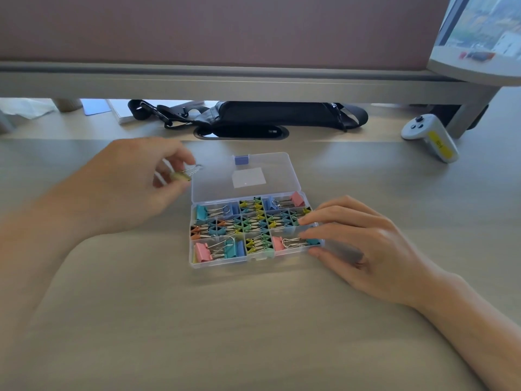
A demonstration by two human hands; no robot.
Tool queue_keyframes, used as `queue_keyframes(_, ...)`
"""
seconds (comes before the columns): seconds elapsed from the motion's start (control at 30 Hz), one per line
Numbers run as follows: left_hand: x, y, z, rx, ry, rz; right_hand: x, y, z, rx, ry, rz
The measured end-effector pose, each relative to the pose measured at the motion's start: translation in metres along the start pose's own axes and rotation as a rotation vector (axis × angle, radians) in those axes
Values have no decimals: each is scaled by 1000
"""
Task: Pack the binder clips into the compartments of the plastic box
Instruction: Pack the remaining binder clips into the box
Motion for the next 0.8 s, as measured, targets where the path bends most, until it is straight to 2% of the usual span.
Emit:
queue_keyframes(0.07,-24,2,0,-26,89,-52,1,0,1,-8,-1,-1)
queue_keyframes(0.23,-81,17,-29,71,382,-165,2,0,11,-91,-13,-21)
queue_keyframes(0.33,-93,22,-47,103,559,-103,0,-2,25,-253,-101,-111)
queue_keyframes(0.4,-98,24,-51,105,684,-75,-1,-4,26,-328,-277,-201)
queue_keyframes(0.5,-101,25,-53,103,793,-54,-1,-9,16,-349,-513,-283)
queue_keyframes(0.8,-97,27,-66,43,1162,161,-1,-12,18,-562,-821,-394)
Point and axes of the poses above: each hand's wrist, its own y-axis away from the middle knuckle, its own z-axis out of the back of the hand, x = y × z, the point moved 8 cm from there along -y, towards the middle knuckle
